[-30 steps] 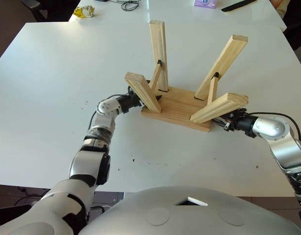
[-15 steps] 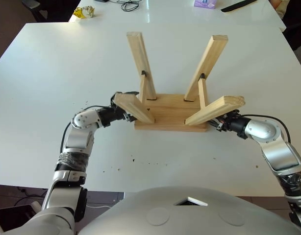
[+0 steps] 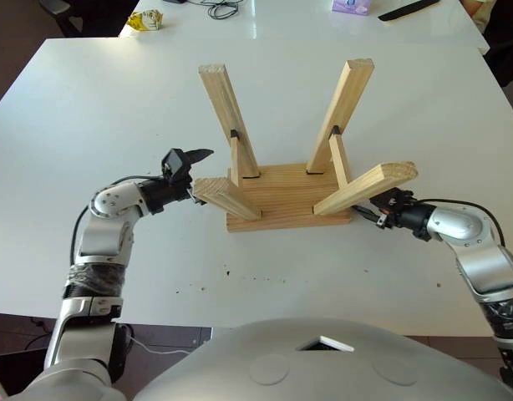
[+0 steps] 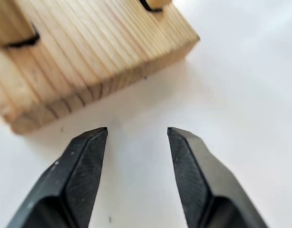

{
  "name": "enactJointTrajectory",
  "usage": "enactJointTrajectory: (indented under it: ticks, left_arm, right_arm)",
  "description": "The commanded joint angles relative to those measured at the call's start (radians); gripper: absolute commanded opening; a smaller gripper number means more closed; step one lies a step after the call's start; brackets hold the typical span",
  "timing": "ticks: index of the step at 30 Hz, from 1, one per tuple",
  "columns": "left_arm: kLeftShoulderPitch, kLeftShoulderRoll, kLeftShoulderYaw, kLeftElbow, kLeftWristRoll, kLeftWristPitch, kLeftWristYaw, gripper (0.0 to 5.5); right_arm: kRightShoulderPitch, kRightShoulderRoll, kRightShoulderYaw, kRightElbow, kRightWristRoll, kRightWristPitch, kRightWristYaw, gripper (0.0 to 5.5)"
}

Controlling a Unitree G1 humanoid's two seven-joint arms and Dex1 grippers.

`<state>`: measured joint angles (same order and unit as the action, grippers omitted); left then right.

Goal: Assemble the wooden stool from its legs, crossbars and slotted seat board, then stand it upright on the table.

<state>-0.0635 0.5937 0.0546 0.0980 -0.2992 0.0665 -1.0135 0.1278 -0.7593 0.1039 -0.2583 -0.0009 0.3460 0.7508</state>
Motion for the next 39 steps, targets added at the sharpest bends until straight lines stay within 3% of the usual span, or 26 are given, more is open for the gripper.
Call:
enactJointTrajectory:
  ticks: [1,4,12,25,28,34,39]
  left_arm:
    - [0.041,0.062,0.05,-0.052,-0.091,0.107,-0.059,4.89]
    - [0.082,0.07,0.047,-0.099,-0.086,0.117,-0.05,4.4]
    - [0.237,0.115,0.006,-0.185,-0.055,0.124,-0.083,4.4]
    - [0.211,0.081,-0.001,-0.135,-0.012,0.09,-0.01,2.47]
    - [0.182,0.065,-0.022,-0.103,0.034,0.069,0.037,2.12]
    - [0.193,0.075,-0.046,-0.102,0.068,0.033,0.03,2.12]
    - [0.191,0.07,-0.063,-0.11,0.066,0.027,0.027,1.73]
  right_arm:
    - [0.047,-0.041,-0.073,0.007,0.011,-0.005,0.005,2.35]
    - [0.072,-0.045,-0.093,-0.006,0.013,-0.002,0.007,2.35]
    - [0.125,-0.074,-0.127,-0.001,0.005,-0.021,0.031,2.35]
    - [0.109,-0.029,-0.097,-0.05,0.016,-0.004,0.011,2.35]
    - [0.103,-0.011,-0.09,-0.068,0.031,0.006,0.02,1.98]
    - [0.081,0.002,-0.077,-0.076,0.029,0.025,0.013,1.22]
    - [0.073,0.01,-0.056,-0.08,0.026,0.037,0.011,1.2]
